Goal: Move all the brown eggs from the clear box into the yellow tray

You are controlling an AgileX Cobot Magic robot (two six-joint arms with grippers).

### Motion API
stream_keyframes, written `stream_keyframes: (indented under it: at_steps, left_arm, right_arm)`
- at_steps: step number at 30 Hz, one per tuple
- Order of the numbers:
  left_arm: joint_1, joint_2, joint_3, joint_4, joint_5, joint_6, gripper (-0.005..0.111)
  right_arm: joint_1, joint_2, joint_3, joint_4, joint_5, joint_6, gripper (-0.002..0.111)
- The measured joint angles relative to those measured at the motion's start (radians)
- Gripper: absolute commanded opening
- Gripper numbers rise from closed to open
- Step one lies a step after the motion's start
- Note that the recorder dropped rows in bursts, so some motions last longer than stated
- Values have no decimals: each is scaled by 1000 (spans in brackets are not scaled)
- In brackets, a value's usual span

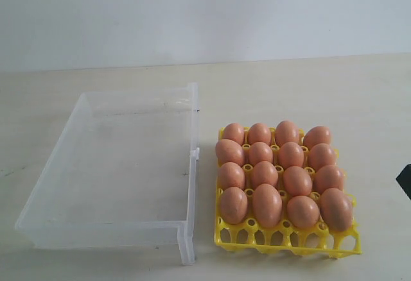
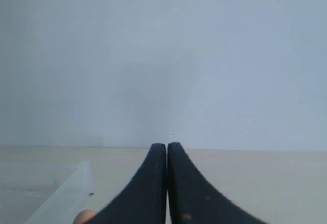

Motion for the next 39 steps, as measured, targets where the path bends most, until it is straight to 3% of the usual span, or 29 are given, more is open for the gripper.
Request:
stream_keyframes:
  at_steps: [15,22,26,31,39]
  left_arm:
    - [0,0,0,0,0,0,0]
    - [0,0,0,0,0,0,0]
    - [0,0,0,0,0,0,0]
    - [0,0,0,0,0,0,0]
    - [0,0,0,0,0,0,0]
  right_arm:
    - [0,-8,0,-130,1,8,3]
    - [0,-72,0,-166,82,8,3]
    - [-55,-198,0,-196,256,8,3]
    - [-205,-388,0,-355,588,8,3]
    - [-381,-635,0,-559,863,8,3]
